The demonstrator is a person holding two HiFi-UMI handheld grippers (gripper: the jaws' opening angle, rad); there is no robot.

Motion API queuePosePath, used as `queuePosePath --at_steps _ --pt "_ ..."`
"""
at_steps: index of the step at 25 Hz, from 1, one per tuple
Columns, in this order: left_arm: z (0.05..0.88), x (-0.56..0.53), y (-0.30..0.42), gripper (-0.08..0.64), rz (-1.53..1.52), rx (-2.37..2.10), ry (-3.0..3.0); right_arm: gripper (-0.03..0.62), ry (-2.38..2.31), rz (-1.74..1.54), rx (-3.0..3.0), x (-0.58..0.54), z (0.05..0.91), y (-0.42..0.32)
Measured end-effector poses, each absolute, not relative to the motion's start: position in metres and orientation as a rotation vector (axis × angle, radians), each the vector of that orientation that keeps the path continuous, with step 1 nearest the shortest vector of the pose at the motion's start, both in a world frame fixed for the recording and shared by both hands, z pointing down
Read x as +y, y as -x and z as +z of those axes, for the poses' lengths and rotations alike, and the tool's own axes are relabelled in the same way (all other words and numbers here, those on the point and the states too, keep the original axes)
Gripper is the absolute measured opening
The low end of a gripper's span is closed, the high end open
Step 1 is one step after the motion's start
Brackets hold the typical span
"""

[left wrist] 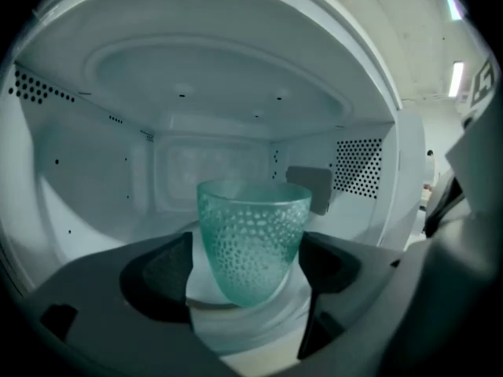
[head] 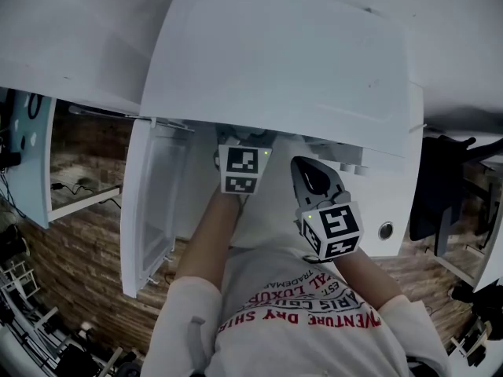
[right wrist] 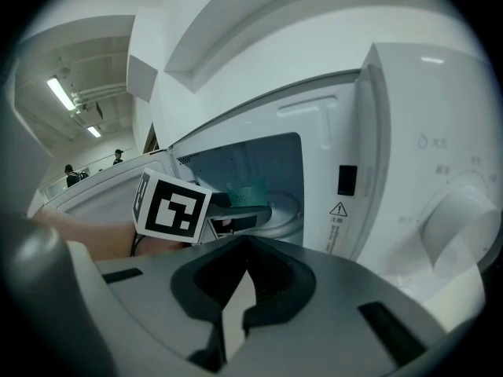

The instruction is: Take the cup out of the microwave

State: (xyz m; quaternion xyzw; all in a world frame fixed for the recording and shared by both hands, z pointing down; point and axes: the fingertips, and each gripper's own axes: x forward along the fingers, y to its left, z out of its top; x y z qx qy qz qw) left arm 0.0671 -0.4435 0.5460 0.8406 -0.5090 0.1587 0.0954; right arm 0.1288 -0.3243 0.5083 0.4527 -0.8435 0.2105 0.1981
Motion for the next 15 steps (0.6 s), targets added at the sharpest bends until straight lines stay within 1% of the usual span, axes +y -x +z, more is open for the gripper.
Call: queuePosePath --at_steps 8,10,15 --pt "0.5518 -0.4532 -0.0611 0.397 0.568 -1.569 -2.454 0.005 -1.287 0.599 -2.34 -0.3224 0.5104 -0.1319" --pt "0.5518 -0.4546 -0.0583 0.361 0.563 -1.586 -2.44 0.005 -1.292 0.6 -2.336 -0.3217 0.5108 -0.1327" --pt "0.5513 -0.4546 -0.0574 0.36 0.568 -1.58 -2.432 0.005 -1.298 0.603 -2.326 -0.319 0.5104 -0.1345"
